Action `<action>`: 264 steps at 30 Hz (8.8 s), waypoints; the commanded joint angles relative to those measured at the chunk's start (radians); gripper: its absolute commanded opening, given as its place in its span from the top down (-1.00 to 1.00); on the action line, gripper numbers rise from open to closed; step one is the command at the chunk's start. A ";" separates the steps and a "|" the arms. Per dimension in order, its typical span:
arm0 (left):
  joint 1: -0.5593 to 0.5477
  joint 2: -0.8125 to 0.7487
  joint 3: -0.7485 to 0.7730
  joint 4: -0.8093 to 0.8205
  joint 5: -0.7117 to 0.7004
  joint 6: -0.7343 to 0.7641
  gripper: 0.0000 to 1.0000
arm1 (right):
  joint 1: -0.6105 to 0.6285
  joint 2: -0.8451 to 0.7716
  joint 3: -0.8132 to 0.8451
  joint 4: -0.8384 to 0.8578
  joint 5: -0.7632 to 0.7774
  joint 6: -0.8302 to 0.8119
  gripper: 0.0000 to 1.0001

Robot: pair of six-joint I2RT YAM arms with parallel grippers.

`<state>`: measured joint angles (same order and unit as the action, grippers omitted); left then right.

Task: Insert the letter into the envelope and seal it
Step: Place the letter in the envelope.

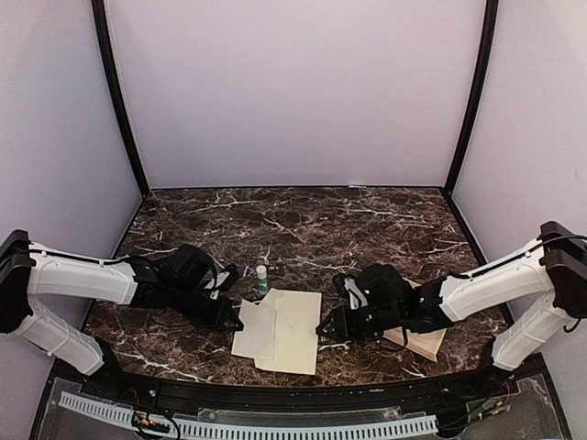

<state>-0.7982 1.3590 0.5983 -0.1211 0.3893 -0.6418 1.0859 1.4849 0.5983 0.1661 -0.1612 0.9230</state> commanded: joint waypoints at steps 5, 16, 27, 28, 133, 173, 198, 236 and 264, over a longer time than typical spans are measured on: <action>0.005 0.011 -0.007 0.020 0.042 0.029 1.00 | 0.015 0.060 0.040 0.055 -0.013 0.017 0.30; 0.005 0.036 -0.020 0.065 0.050 0.000 1.00 | 0.017 0.099 0.039 0.092 -0.027 0.041 0.29; 0.005 0.035 -0.044 0.101 0.044 -0.044 1.00 | 0.021 0.117 0.045 0.050 0.019 0.067 0.24; 0.005 0.035 -0.046 0.104 0.046 -0.049 1.00 | 0.020 0.122 0.046 0.048 0.020 0.068 0.24; 0.005 0.031 -0.129 0.233 0.065 -0.202 1.00 | 0.076 0.539 0.514 0.025 0.151 -0.187 0.68; 0.005 0.021 -0.132 0.227 0.064 -0.202 1.00 | 0.041 0.547 0.530 0.005 0.185 -0.186 0.67; 0.005 0.033 -0.119 0.228 0.075 -0.204 1.00 | 0.001 0.084 0.073 -0.025 0.113 -0.020 0.26; 0.005 0.100 -0.099 0.318 0.105 -0.238 1.00 | 0.030 0.234 0.095 0.087 0.011 0.015 0.34; -0.025 0.132 -0.128 0.414 0.101 -0.288 1.00 | 0.026 0.228 0.020 0.268 -0.060 0.144 0.52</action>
<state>-0.8074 1.4761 0.4656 0.2672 0.4831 -0.9279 1.1069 1.7069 0.6212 0.3927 -0.1982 1.0527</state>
